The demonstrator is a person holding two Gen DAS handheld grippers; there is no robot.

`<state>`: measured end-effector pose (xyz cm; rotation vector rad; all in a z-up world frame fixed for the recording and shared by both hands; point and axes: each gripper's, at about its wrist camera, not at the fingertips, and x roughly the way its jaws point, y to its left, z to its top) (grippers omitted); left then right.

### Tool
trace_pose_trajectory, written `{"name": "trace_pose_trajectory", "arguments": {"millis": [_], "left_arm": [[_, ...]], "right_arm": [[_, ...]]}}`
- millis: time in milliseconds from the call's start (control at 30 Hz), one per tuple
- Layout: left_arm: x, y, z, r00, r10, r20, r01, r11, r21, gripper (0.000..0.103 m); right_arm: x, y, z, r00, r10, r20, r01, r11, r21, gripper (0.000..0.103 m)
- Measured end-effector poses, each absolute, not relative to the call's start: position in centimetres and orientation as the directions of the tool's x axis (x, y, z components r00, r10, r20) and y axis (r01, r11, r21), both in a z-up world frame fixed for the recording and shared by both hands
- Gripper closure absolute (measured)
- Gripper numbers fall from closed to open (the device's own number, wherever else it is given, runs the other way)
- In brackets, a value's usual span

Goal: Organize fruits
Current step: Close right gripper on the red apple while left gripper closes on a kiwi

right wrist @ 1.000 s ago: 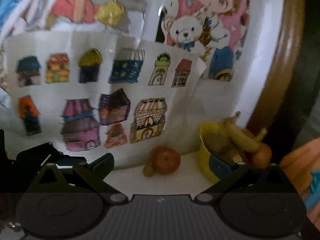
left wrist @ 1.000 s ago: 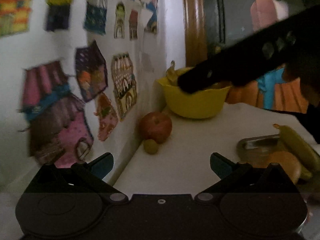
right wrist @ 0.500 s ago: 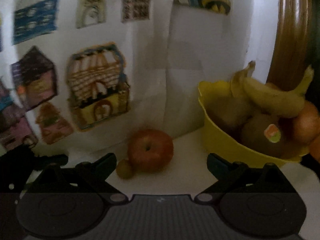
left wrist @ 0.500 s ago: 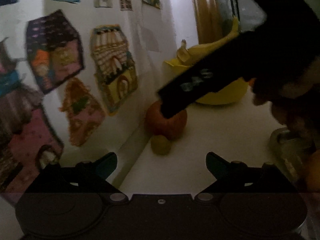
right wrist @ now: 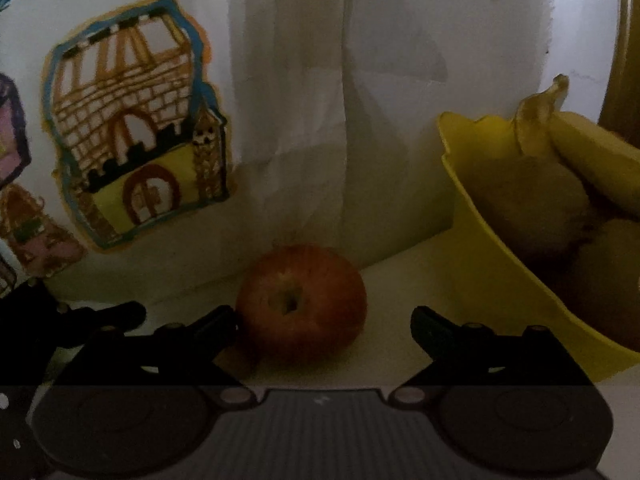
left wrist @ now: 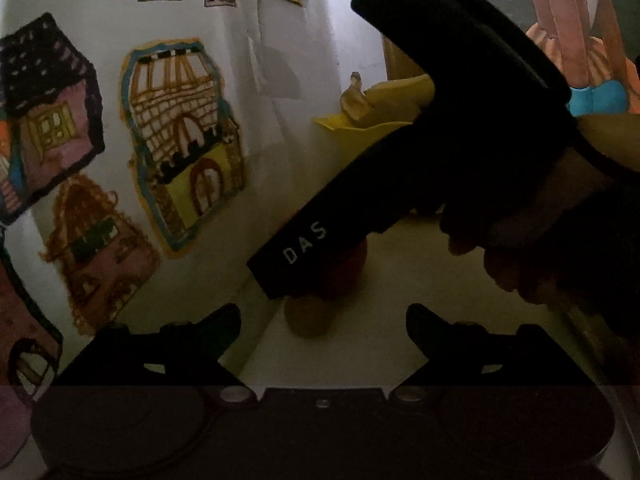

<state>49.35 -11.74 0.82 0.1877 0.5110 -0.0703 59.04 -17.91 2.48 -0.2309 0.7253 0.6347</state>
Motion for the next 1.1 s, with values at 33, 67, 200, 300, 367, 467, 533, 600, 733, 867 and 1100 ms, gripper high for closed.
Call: {"name": "trace_pose_trajectory", "arguments": {"millis": [33, 67, 200, 300, 367, 467, 533, 600, 733, 867, 1100], "left_arm": [[49.4, -11.7, 0.8, 0.872, -0.02, -0.489, 0.111, 0.981, 0.157, 0.018], [49.3, -11.7, 0.9, 0.874, -0.019, -0.486, 0.107, 0.982, 0.153, 0.02], [49.2, -11.1, 0.9, 0.868, -0.017, -0.496, 0.098, 0.986, 0.138, 0.028], [50.0, -11.0, 0.8, 0.861, -0.015, -0.508, 0.099, 0.985, 0.138, 0.033], [50.7, -11.0, 0.7, 0.855, -0.009, -0.518, 0.097, 0.985, 0.143, 0.038], [51.7, -11.0, 0.4, 0.842, -0.008, -0.54, 0.099, 0.985, 0.139, 0.043], [52.4, -10.7, 0.3, 0.838, -0.008, -0.546, 0.096, 0.987, 0.132, 0.046], [53.1, -10.6, 0.2, 0.834, -0.012, -0.552, 0.097, 0.987, 0.125, 0.049], [54.0, -10.5, 0.2, 0.83, -0.022, -0.557, 0.098, 0.99, 0.106, 0.054], [54.0, -10.0, 0.0, 0.822, -0.03, -0.568, 0.092, 0.992, 0.082, 0.065], [52.7, -9.7, 0.1, 0.826, -0.038, -0.563, 0.092, 0.993, 0.067, 0.073]], "right_arm": [[59.4, -17.8, 2.3, 0.564, 0.465, -0.683, -0.615, 0.788, 0.029, 0.011], [59.9, -17.6, 2.1, 0.556, 0.47, -0.686, -0.616, 0.787, 0.04, 0.013], [60.7, -17.3, 1.5, 0.532, 0.491, -0.69, -0.622, 0.779, 0.074, 0.019], [61.4, -17.3, 0.8, 0.508, 0.512, -0.693, -0.626, 0.772, 0.111, 0.027], [61.9, -17.6, 0.3, 0.503, 0.523, -0.688, -0.627, 0.769, 0.126, 0.028], [62.6, -18.3, 0.0, 0.49, 0.541, -0.684, -0.618, 0.769, 0.166, 0.028], [63.2, -18.9, 0.0, 0.485, 0.548, -0.682, -0.612, 0.769, 0.182, 0.028], [63.6, -19.3, -0.1, 0.481, 0.551, -0.682, -0.611, 0.768, 0.19, 0.028], [63.5, -20.1, 0.3, 0.475, 0.555, -0.683, -0.606, 0.769, 0.202, 0.029], [64.1, -19.1, -0.1, 0.476, 0.555, -0.682, -0.598, 0.773, 0.211, 0.029], [64.0, -19.9, -0.1, 0.491, 0.528, -0.693, -0.569, 0.797, 0.204, 0.029]]}}
